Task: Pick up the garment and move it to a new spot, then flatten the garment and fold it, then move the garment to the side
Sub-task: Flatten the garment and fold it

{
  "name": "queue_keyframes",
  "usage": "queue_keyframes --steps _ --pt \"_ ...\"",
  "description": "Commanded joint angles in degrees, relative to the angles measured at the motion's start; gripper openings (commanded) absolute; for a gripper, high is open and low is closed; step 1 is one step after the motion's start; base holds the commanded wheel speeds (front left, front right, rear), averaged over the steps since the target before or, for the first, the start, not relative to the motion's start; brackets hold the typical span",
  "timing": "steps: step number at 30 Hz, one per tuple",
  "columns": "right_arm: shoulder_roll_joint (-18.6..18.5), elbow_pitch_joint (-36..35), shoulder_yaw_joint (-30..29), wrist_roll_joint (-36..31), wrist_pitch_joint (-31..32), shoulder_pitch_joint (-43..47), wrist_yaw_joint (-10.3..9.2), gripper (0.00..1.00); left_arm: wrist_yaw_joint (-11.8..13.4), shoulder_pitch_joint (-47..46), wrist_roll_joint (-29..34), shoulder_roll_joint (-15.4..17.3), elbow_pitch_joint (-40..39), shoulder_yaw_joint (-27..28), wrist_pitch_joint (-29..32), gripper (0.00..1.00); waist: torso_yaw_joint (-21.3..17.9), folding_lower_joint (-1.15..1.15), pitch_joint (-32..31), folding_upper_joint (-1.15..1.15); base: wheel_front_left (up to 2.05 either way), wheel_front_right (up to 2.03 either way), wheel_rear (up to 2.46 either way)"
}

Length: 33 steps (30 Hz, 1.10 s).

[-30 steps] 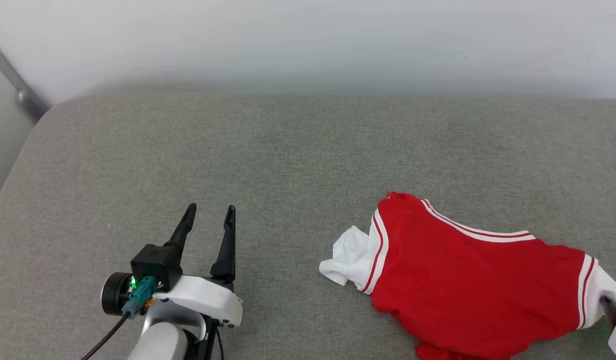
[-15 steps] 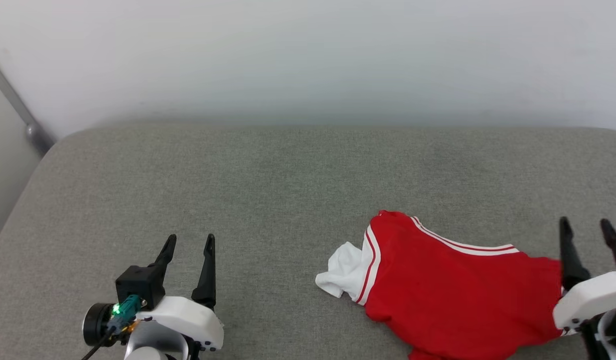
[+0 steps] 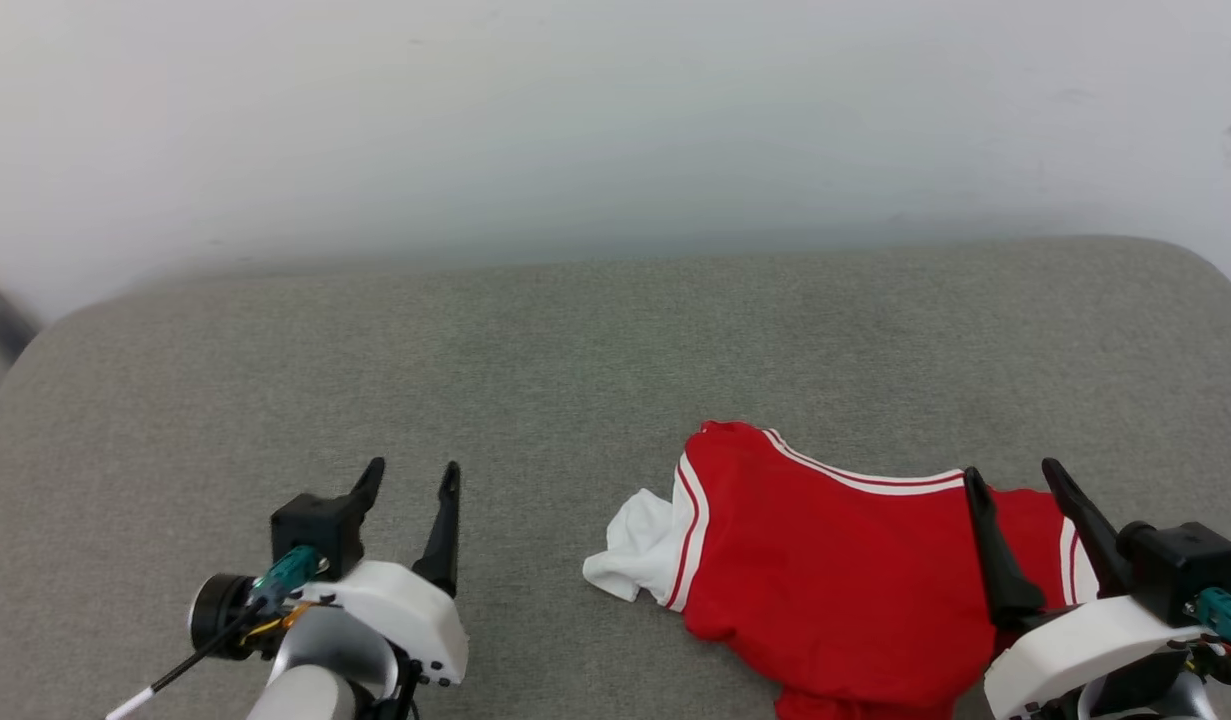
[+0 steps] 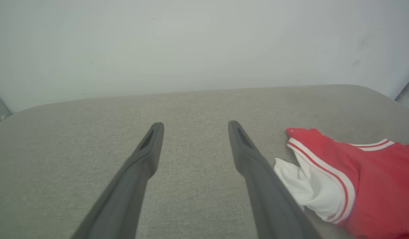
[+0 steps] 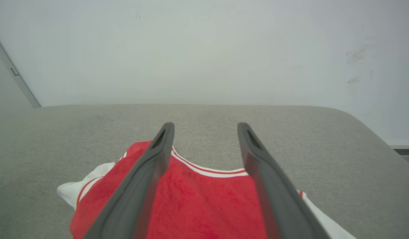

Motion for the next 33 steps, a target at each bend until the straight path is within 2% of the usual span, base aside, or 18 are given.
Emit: queue_keyframes --steps 1,8,11,12,17,25,26,27,28,30,33 --pt "0.44 -0.85 0.64 0.09 0.08 0.56 -0.02 1.00 -1.32 -2.43 0.26 -0.09 0.74 -1.47 2.02 1.00 -1.65 0.01 0.79 0.00 0.00 0.00 0.00" --pt "1.02 -1.86 2.43 -0.08 0.34 -0.62 -0.02 1.00 -9.04 -12.16 -1.10 0.62 6.20 -8.11 17.47 1.00 -5.53 0.01 4.72 0.00 0.00 0.00 0.00" --pt "1.23 -1.89 2.89 -0.12 0.01 -1.35 -0.02 1.00 -11.24 -15.84 -2.23 1.22 8.24 -10.58 24.73 1.00 -7.20 0.01 6.65 0.00 0.00 0.00 0.00" --pt "1.23 -1.89 2.89 -0.12 0.01 -1.35 -0.02 1.00 -11.24 -15.84 -2.23 1.22 8.24 -10.58 24.73 1.00 -7.20 0.01 6.65 0.00 0.00 0.00 0.00" --pt "1.53 -1.16 3.51 0.27 -0.99 -2.33 -0.02 1.00 -13.04 -19.41 -4.28 2.45 10.79 -15.28 34.69 1.00 -9.49 0.01 9.38 0.00 0.00 0.00 0.00" --pt "1.89 0.38 3.90 1.00 -2.53 -3.70 -0.02 1.00 -13.51 -20.99 -8.42 3.99 15.33 -22.82 46.83 1.00 -11.69 0.01 12.27 0.00 0.00 0.00 0.00" --pt "1.93 0.50 3.91 1.06 -2.69 -3.86 -0.02 1.00 -13.55 -20.78 -9.12 4.03 15.56 -23.90 47.88 0.73 -11.84 0.01 12.40 0.00 0.00 0.00 0.00" --pt "1.95 0.69 3.85 1.14 -2.73 -3.99 -0.02 1.00 -13.58 -20.83 -9.58 4.07 15.55 -24.29 47.84 0.40 -11.90 0.01 12.51 0.00 0.00 0.00 0.00" --pt "1.97 0.79 3.71 1.21 -2.83 -4.16 -0.02 1.00 -13.59 -21.10 -9.90 4.10 15.51 -24.50 47.41 0.00 -11.89 0.01 12.60 0.00 0.00 0.00 0.00" --pt "2.00 0.99 3.15 1.39 -2.92 -4.22 -0.02 1.00 -13.51 -21.85 -9.57 4.38 15.14 -23.98 44.94 0.00 -11.42 0.01 12.64 0.00 0.00 0.00 0.00" --pt "2.01 1.18 2.13 1.16 -2.68 -3.71 -0.02 1.00 -11.80 -22.95 -8.13 5.11 13.91 -21.99 39.50 0.00 -9.93 0.01 12.05 0.00 0.00 0.00 0.00"
